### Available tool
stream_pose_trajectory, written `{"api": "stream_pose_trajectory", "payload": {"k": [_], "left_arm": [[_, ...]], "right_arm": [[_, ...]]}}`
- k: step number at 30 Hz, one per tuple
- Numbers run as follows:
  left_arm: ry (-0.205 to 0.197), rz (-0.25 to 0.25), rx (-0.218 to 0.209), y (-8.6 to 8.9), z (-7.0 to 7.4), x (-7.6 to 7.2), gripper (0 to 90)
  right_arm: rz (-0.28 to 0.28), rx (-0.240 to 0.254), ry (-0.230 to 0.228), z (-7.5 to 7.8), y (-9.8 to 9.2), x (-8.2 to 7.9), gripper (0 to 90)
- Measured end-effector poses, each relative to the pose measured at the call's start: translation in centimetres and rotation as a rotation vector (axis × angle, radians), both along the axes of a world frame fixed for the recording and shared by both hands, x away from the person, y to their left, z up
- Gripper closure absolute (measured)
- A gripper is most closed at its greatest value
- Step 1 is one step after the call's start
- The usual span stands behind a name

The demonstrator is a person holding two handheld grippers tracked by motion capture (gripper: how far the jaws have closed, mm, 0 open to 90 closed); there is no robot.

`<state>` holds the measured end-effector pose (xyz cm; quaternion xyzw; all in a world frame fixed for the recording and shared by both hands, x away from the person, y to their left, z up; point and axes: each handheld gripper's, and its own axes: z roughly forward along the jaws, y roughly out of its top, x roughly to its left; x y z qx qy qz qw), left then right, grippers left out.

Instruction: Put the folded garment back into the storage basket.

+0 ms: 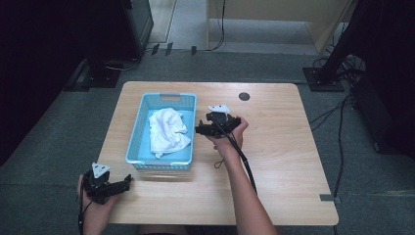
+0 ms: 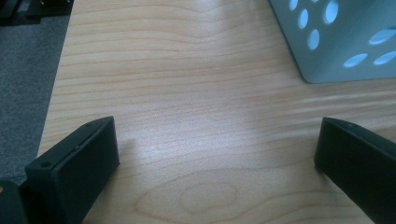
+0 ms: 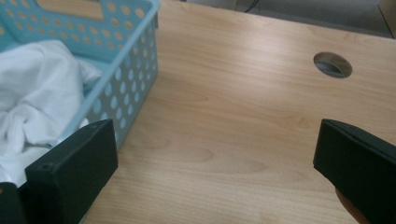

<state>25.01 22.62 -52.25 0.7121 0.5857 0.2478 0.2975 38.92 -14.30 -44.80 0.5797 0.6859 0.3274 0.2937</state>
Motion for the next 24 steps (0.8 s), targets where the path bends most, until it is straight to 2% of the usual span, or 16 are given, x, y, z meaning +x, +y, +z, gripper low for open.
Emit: {"api": "stream_pose_trajectory", "payload": {"k": [24], "left_arm": [[-0.001,0.0,0.0,0.0,0.0,0.0,0.0]], "right_arm": [[-0.046,-0.019,0.09,-5.8,-2.9,-1.4,0.0]]}}
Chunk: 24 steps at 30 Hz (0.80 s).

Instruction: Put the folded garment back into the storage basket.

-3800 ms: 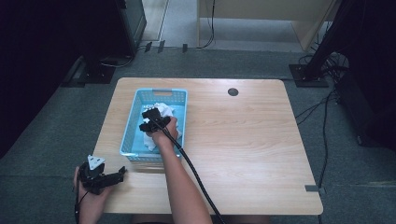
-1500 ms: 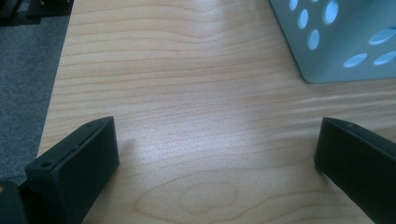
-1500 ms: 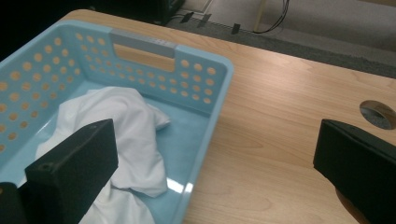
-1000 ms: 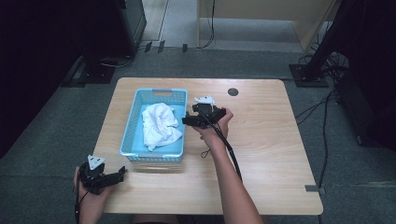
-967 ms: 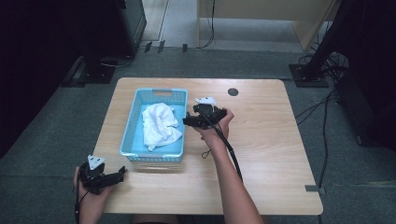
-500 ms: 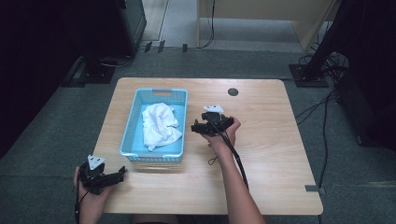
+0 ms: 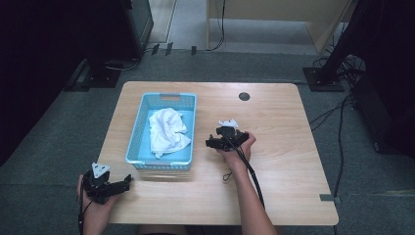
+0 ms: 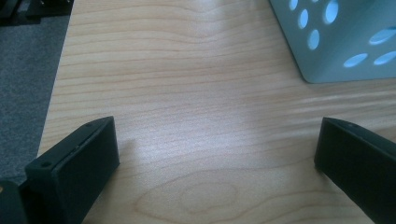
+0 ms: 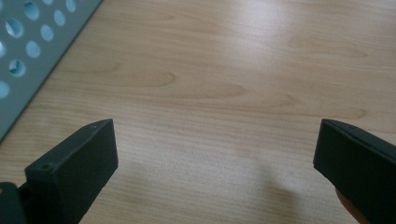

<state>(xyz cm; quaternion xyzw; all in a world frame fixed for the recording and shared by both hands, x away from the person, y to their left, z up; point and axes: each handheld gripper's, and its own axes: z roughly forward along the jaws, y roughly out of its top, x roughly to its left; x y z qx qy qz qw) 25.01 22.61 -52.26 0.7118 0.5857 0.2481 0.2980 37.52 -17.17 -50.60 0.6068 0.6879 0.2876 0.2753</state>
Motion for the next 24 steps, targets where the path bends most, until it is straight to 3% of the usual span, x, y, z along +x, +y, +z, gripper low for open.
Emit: {"api": "stream_pose_trajectory", "payload": {"k": [10,19,24], "left_arm": [[-0.001,0.0,0.0,0.0,0.0,0.0,0.0],[0.0,0.0,0.0,0.0,0.0,0.0,0.0],[0.0,0.0,0.0,0.0,0.0,0.0,0.0]], "right_arm": [[-0.013,-0.011,0.02,-1.7,-1.2,-0.9,0.0],[-0.023,0.044,0.034,-2.0,-2.5,-1.7,0.0],[-0.003,0.045,0.034,-2.0,-3.0,-2.0,0.0]]}}
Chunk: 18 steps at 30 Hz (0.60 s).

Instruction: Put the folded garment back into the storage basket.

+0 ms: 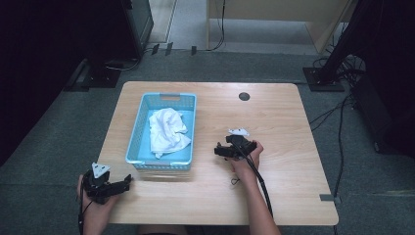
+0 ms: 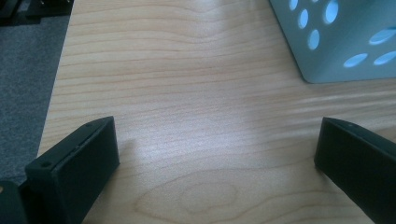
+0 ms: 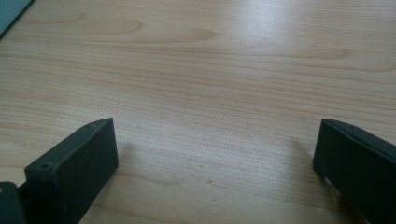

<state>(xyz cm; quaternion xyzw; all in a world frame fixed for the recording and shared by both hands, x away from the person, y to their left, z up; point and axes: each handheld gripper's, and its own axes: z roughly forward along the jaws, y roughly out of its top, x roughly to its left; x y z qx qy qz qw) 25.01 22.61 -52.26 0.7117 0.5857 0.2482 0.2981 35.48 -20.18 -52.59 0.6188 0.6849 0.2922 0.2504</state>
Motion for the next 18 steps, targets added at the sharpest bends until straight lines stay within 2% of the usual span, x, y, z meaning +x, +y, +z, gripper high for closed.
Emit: {"api": "stream_pose_trajectory", "payload": {"k": [11,18], "left_arm": [[0.0,0.0,0.0,0.0,0.0,0.0,0.0],[0.0,0.0,0.0,0.0,0.0,0.0,0.0]], "right_arm": [[0.011,-0.001,0.0,0.0,-1.4,-0.8,0.0],[-0.002,0.002,0.0,0.0,-2.5,-1.4,0.0]]}}
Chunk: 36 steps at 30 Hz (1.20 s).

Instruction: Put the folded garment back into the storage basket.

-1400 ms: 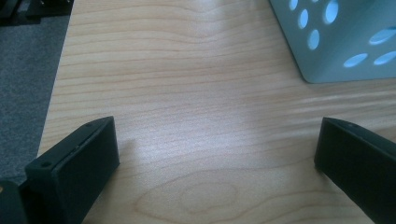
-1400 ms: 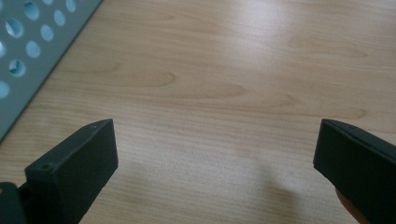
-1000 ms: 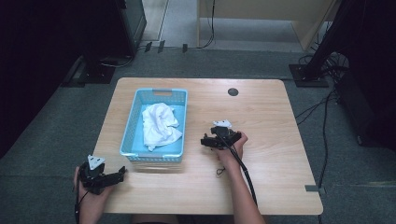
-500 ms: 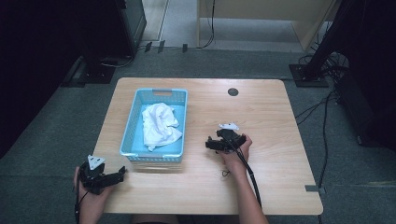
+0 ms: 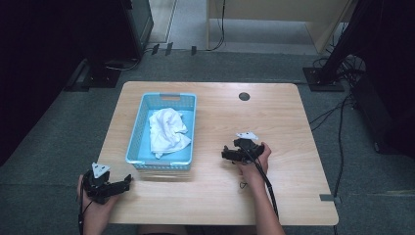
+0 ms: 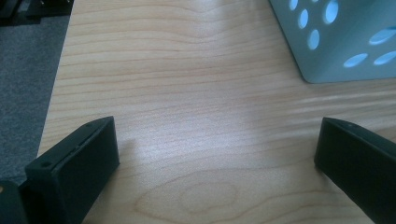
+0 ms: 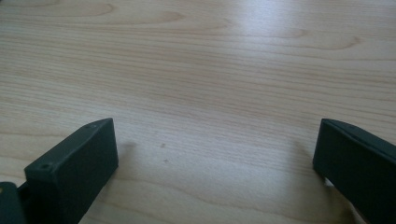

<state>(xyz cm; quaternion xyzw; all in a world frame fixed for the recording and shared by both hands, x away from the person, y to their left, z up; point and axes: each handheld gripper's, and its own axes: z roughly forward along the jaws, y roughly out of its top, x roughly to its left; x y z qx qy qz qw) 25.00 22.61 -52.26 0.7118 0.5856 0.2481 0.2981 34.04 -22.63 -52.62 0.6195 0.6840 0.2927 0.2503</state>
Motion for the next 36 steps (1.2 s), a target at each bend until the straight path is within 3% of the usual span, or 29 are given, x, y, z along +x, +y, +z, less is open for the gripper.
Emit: {"api": "stream_pose_trajectory", "payload": {"k": [36], "left_arm": [[0.001,-0.001,0.002,0.0,0.0,0.0,0.0]], "right_arm": [[-0.07,0.001,-0.001,-0.1,-5.7,-3.3,0.0]]}}
